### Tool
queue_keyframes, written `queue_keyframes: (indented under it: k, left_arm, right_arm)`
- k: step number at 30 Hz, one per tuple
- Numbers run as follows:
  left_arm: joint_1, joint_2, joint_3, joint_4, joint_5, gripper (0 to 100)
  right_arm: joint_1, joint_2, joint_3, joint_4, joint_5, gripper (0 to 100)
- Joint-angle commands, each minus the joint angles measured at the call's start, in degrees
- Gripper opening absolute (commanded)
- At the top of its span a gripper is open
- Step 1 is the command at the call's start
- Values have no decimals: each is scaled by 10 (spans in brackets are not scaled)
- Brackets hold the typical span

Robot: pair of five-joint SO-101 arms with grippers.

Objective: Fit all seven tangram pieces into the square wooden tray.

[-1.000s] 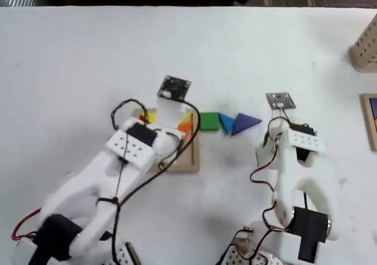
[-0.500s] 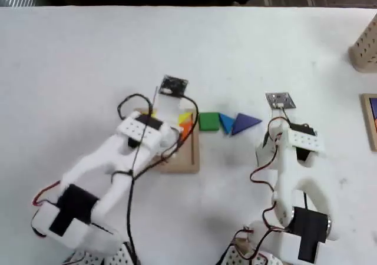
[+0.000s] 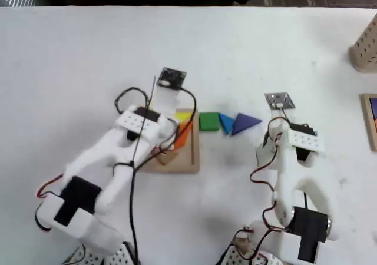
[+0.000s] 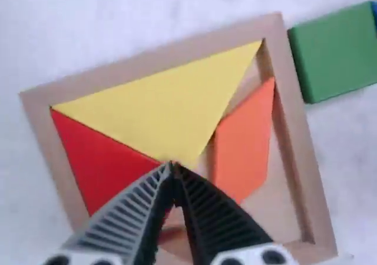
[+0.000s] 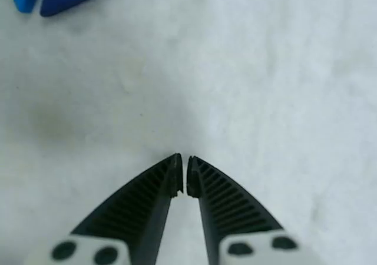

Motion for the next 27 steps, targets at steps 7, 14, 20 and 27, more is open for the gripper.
queue_keyframes:
  k: [7,14,20,27]
  left_arm:
    - [43,9,-14,-14,48,20]
    - [65,9,-13,-13,66,20]
    - [65,9,-14,-11,65,20]
    - [80,-36,2,20,68,20]
  right_arm:
    - [-1,-24,-2,-5,9,23]
    - [-1,-24,-2,-5,10,23]
    - [-1,-24,-2,-5,11,23]
    - [-1,-24,-2,-5,11,23]
